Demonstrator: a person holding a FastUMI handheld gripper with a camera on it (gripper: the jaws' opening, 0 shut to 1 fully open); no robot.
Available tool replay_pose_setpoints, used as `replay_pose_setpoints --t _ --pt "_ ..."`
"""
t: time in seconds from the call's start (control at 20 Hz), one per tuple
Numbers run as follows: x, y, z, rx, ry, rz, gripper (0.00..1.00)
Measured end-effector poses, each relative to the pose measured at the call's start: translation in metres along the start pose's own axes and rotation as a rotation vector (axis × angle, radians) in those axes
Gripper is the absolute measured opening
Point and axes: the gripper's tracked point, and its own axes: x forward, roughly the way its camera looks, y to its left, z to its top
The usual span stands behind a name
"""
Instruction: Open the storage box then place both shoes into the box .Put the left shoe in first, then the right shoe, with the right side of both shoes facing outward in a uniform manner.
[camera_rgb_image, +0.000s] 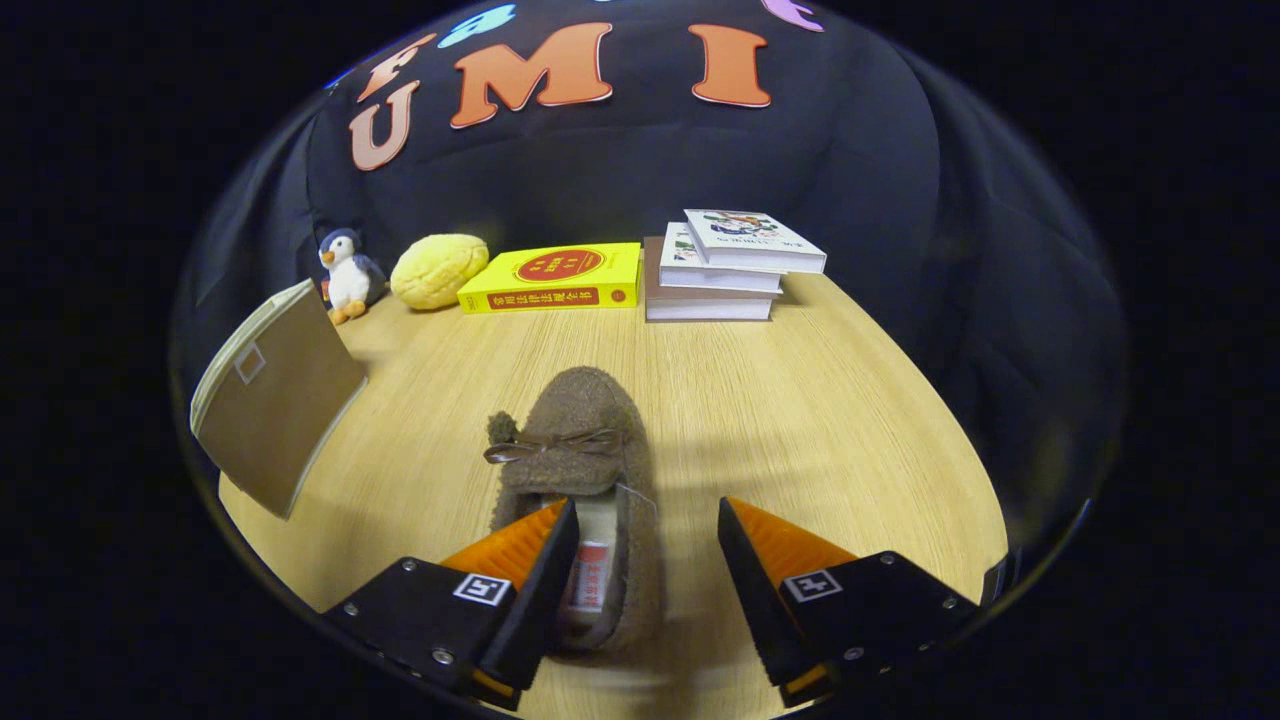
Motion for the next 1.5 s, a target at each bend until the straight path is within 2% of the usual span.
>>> replay_pose_setpoints --t 0.1,0.15,0.2,0.3,0.45,0.65,0.8,1.0,1.5 --pt "0.004 0.007 -0.007 0.021 0.024 0.031 0.62" --pt "0.004 0.011 -0.004 0.032 0.019 0.042 0.43" --pt "0.006 0.007 -0.003 0.025 0.015 0.017 0.35" --pt "0.005 0.007 -0.004 0.02 0.021 -0.003 0.06" --pt "-0.007 0.009 0.004 0.048 0.02 -0.028 0.01" --pt "-0.031 0.016 0.025 0.081 -0.007 -0.074 0.01" --pt "-0.051 0.041 0.044 0.133 -0.035 -0.091 0.01" --pt "-0.081 0.094 0.067 0.161 -0.059 -0.11 0.01" --pt "-0.129 0.251 0.123 0.277 -0.104 -0.069 0.01"
